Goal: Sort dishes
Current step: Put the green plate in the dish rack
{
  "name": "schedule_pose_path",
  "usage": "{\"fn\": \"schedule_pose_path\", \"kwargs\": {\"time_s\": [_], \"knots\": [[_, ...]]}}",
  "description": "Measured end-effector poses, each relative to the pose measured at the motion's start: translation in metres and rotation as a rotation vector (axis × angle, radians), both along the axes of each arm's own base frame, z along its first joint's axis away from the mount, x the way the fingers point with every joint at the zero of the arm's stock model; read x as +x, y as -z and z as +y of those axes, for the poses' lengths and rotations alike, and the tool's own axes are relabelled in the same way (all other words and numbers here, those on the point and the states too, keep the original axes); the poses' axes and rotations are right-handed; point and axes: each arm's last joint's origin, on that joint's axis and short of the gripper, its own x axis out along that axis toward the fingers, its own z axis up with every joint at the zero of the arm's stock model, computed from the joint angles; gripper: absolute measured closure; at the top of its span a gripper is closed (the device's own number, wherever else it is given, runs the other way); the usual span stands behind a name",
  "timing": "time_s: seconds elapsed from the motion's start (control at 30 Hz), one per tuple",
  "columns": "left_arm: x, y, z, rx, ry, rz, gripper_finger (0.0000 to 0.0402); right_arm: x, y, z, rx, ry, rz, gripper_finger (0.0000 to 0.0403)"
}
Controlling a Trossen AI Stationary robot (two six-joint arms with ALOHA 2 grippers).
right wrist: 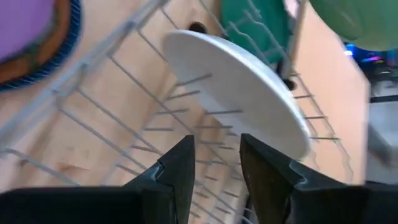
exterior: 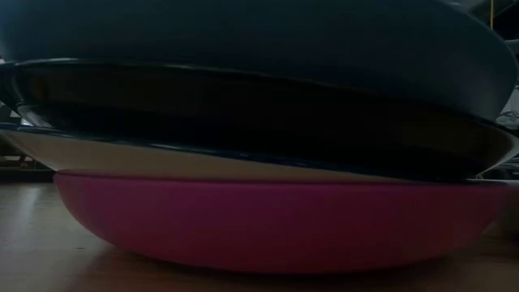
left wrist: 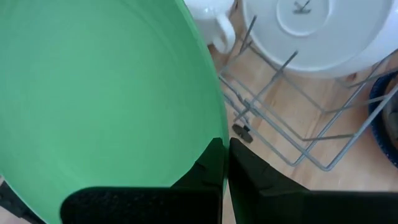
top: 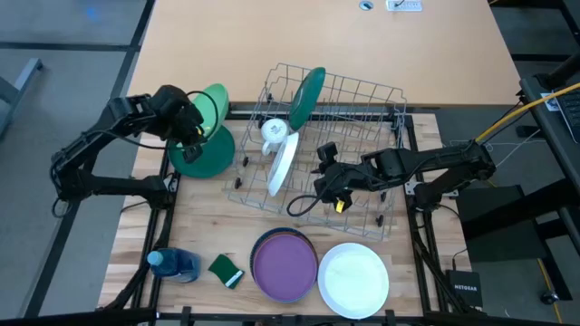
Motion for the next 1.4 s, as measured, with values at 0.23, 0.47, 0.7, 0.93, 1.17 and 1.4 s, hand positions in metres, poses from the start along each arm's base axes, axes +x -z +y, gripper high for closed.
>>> {"fn": "schedule_pose_path", "kwargs": {"time_s": [0.23, 0.47, 0.7, 0.93, 1.17, 1.4], "knots": [[-0.001, -0.004, -0.009, -0.008, 0.058, -0.035, 0.0401, 0.013, -0.015, -0.010, -0.175, 0.046, -0.165, 0.0271], [0.006, -0.004, -0.023, -0.041, 0.157, -0.052, 0.0401, 0.030, -0.030, -0.050, -0.184, -0.043, -0.313, 0.0271], [0.013, -0.005, -0.039, -0.050, 0.264, -0.059, 0.0401, 0.032, -0.038, -0.095, -0.090, -0.066, -0.420, 0.0271], [0.024, -0.010, -0.050, 0.029, 0.408, -0.130, 0.0402, 0.029, -0.038, -0.116, 0.068, -0.079, -0.467, 0.0271], [0.035, -0.019, -0.059, 0.123, 0.533, -0.241, 0.0402, 0.029, -0.037, -0.117, 0.111, -0.077, -0.472, 0.0272], [0.037, -0.022, -0.069, 0.153, 0.631, -0.270, 0.0402, 0.030, -0.042, -0.118, 0.085, -0.056, -0.520, 0.0272]]}}
